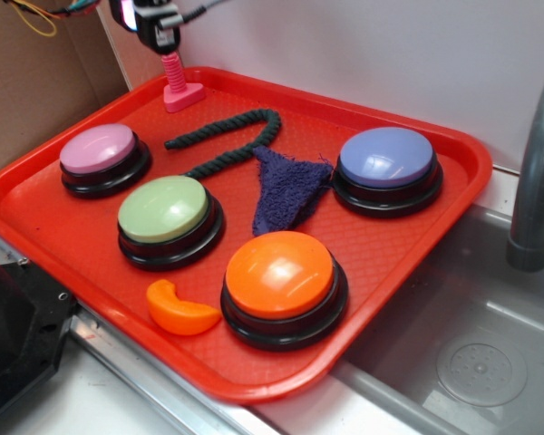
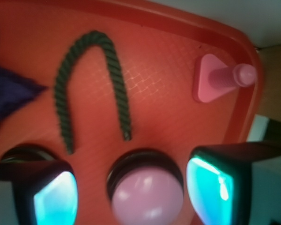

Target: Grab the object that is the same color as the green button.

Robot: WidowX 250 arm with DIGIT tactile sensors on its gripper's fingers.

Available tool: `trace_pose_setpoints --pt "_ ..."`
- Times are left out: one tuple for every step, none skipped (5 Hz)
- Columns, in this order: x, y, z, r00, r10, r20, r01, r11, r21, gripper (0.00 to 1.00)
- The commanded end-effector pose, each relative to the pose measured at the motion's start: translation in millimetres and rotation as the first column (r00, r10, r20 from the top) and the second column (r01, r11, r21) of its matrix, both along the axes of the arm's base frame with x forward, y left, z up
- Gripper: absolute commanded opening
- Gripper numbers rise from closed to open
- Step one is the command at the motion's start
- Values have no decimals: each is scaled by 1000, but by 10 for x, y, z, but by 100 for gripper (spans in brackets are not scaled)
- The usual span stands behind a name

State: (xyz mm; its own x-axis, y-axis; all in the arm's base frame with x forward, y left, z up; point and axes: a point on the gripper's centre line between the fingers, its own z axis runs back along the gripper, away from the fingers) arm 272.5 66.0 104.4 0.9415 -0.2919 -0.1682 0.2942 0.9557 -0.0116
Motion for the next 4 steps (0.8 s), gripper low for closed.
trace_pose_setpoints --pt "135 115 -326 1000 4 8 -4 1000 24 100" --pt "139 90 -442 1000 -6 -10 7 999 35 100" --pt "115 65 -485 1000 -13 -15 14 999 51 100" --pt "82 19 -421 1000 -22 6 22 999 48 100"
